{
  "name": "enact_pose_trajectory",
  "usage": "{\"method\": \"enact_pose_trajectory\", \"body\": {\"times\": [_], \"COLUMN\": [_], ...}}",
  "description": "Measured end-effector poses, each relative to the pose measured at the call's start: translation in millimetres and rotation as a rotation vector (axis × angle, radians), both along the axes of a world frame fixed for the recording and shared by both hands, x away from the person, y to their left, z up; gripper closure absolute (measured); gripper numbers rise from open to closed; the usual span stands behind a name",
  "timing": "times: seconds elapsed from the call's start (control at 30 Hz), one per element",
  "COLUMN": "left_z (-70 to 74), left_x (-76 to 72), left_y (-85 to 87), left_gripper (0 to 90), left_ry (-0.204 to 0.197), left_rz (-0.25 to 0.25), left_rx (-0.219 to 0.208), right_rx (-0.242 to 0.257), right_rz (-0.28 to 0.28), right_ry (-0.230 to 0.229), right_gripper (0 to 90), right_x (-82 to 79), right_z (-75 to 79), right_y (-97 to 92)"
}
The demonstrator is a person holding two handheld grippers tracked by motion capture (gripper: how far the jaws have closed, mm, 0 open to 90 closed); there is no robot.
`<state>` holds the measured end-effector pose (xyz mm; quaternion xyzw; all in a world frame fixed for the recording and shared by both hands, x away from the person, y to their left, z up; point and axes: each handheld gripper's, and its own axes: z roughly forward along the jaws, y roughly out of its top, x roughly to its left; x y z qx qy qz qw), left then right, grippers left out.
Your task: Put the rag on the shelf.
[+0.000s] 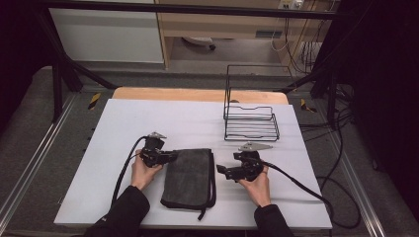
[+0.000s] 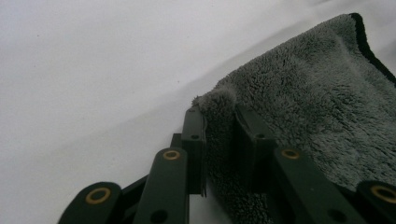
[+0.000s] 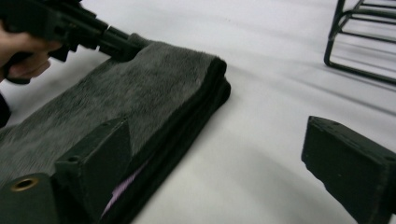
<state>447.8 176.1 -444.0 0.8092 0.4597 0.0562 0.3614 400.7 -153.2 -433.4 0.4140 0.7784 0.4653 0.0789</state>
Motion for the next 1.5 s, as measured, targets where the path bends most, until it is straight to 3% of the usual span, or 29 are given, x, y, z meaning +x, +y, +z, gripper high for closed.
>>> {"method": "enact_pose_trajectory", "body": {"times": [0.13,0.5,0.73,0.97,1.23,1.37,1.5], "left_z": [-0.5,-1.6,-1.7,-2.6,-2.3,-0.9,4.7], "left_x": [-0.4,-2.5,-3.0,-1.1,-1.7,-2.7,-6.6], "left_y": [0.0,-0.7,-1.0,1.6,3.5,6.7,9.2], "left_gripper": [75.7,76.1,76.1,76.2,79.7,80.4,80.7], "left_ry": [-0.001,-0.018,-0.021,-0.008,0.002,0.0,-0.027], "left_rz": [0.003,0.006,0.007,0.008,0.025,0.034,0.034], "left_rx": [-0.004,-0.005,-0.004,-0.025,-0.05,-0.074,-0.093], "right_rx": [0.004,-0.057,-0.051,-0.019,0.002,0.008,0.021], "right_rz": [-0.014,-0.046,-0.014,-0.004,-0.008,-0.006,0.0], "right_ry": [0.018,0.074,0.099,0.171,0.223,0.219,0.197], "right_gripper": [18.4,41.7,59.2,69.3,78.1,78.7,78.9], "right_x": [16.3,51.8,51.7,53.1,56.3,55.9,52.3], "right_z": [-2.3,-20.3,-22.8,-22.1,-19.3,-15.5,-8.8], "right_y": [16.5,49.4,50.8,52.3,51.2,49.6,48.0]}}
